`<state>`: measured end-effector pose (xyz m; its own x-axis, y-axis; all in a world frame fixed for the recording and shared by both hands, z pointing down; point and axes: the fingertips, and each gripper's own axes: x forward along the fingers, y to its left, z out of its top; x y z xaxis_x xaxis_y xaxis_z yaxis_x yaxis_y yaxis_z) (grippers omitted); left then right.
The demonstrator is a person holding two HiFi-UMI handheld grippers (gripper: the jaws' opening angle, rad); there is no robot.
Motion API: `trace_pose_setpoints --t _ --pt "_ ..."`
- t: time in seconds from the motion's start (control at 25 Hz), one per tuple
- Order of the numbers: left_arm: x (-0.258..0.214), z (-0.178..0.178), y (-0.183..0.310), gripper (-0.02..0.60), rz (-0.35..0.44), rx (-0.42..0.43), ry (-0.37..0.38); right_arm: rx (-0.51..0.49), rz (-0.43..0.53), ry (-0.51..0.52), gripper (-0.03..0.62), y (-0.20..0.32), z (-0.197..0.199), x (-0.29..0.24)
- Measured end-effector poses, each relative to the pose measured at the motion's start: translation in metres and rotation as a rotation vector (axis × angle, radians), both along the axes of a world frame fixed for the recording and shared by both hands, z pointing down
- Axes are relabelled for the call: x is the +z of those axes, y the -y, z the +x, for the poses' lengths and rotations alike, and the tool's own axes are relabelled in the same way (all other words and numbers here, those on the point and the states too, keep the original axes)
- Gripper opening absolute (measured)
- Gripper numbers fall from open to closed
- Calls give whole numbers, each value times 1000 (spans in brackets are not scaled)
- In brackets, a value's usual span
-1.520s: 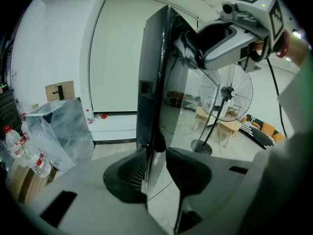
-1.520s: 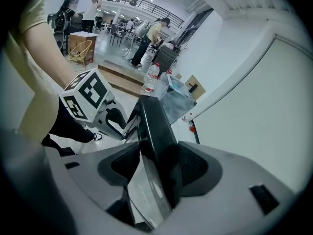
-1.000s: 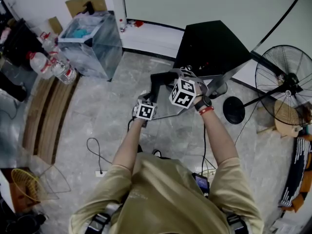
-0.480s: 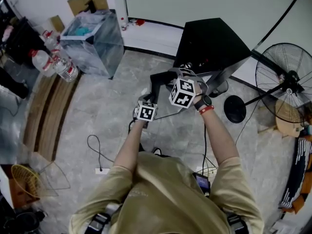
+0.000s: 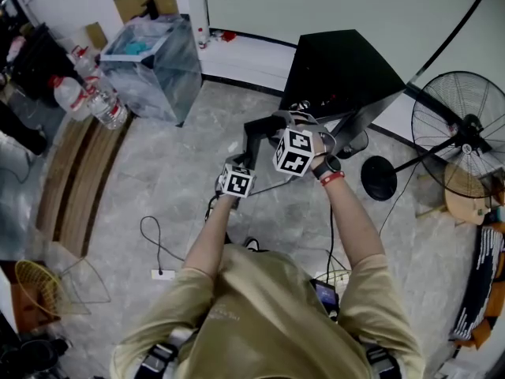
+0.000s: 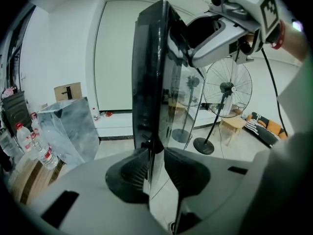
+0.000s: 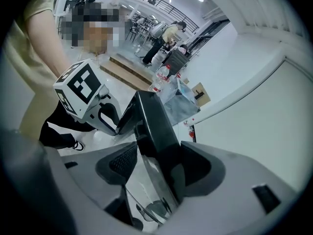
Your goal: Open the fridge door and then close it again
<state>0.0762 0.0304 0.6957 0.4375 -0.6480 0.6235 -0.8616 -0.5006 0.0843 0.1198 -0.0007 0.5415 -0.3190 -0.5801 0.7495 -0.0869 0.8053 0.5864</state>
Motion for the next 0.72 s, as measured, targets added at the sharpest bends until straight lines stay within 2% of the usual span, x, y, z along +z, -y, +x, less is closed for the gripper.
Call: trace_pose_setpoints --t 0.16,0.28,0.56,0.72 --pt "-7 2 -4 109 4 25 -11 -5 27 46 291 -3 2 0" --pt "-20 -5 -11 109 11 24 2 35 40 126 295 -7 6 -8" --pt "-83 -32 -24 109 141 -16 -62 199 31 501 293 -21 5 -42" --pt "-116 -49 -30 109 214 -68 -127 324 7 724 284 -32 11 -57"
